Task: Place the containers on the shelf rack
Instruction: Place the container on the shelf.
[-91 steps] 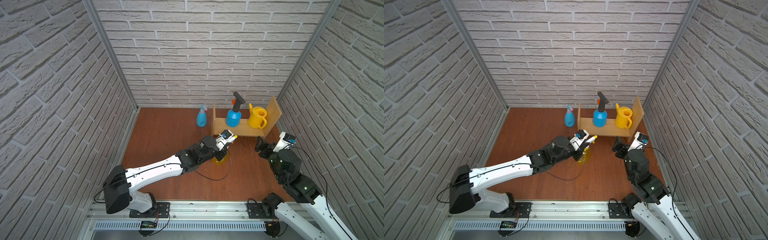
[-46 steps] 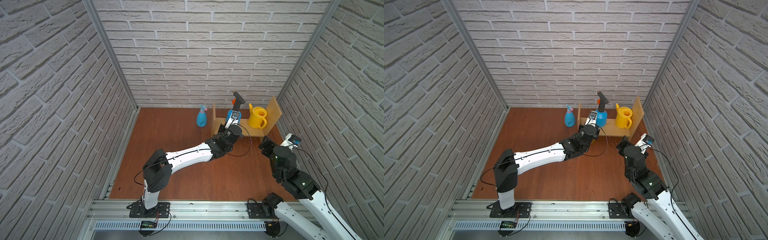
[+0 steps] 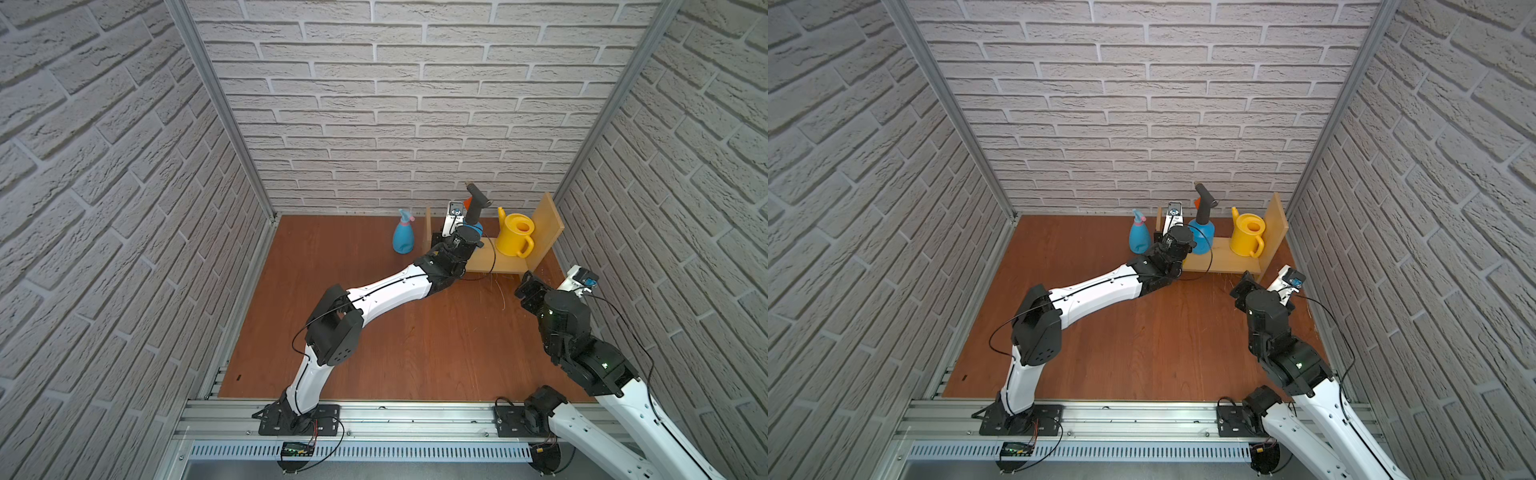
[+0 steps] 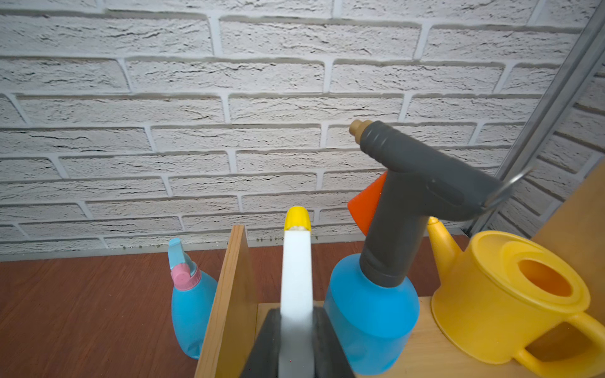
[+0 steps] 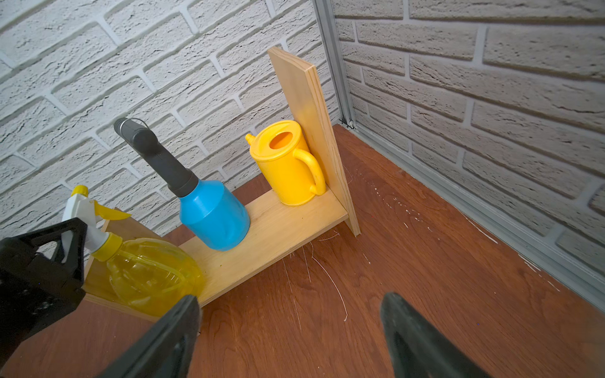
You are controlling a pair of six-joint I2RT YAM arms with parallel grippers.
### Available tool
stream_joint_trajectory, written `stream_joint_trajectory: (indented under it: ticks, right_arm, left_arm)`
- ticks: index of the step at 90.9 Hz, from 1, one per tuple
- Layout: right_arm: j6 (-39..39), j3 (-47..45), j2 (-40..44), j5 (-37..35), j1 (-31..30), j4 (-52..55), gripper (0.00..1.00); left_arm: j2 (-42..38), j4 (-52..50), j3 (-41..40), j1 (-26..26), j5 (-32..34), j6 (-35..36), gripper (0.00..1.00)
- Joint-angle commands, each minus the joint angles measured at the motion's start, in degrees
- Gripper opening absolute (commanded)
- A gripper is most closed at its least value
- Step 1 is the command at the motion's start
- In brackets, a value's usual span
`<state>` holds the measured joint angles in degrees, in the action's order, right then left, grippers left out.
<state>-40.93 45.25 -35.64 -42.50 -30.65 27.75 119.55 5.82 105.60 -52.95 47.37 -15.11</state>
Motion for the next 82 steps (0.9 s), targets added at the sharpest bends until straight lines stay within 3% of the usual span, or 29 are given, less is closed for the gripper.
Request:
stream_joint_trajectory:
  ticks: [1,24,45,57,82]
  right_arm:
    - [1.0,1.4,-0.8,0.6,0.6,-2.7,0.91]
    - [1.1,1.6,-1.4,1.3,0.9,-3.3,0.91]
    - [1.1,1.6,-1.7,1.6,1.0,-3.2,0.91]
    - [1.1,1.6,-1.7,1.8,1.1,-3.2,0.91]
    - [0.9,1.5,-1.3,1.9,1.2,-3.1,0.91]
  left_arm:
    - [2.1,0.7,3.1,0.2,0.8,-1.1,0.00]
    - [5.2,0.0,5.3,1.2,1.4,-3.0,0.00]
    - [6.7,0.5,5.5,1.9,1.2,-3.6,0.10]
    - [6.9,0.3,5.3,2.1,1.5,-3.8,0.20]
    - [4.7,0.4,2.6,2.1,0.8,-5.3,0.53]
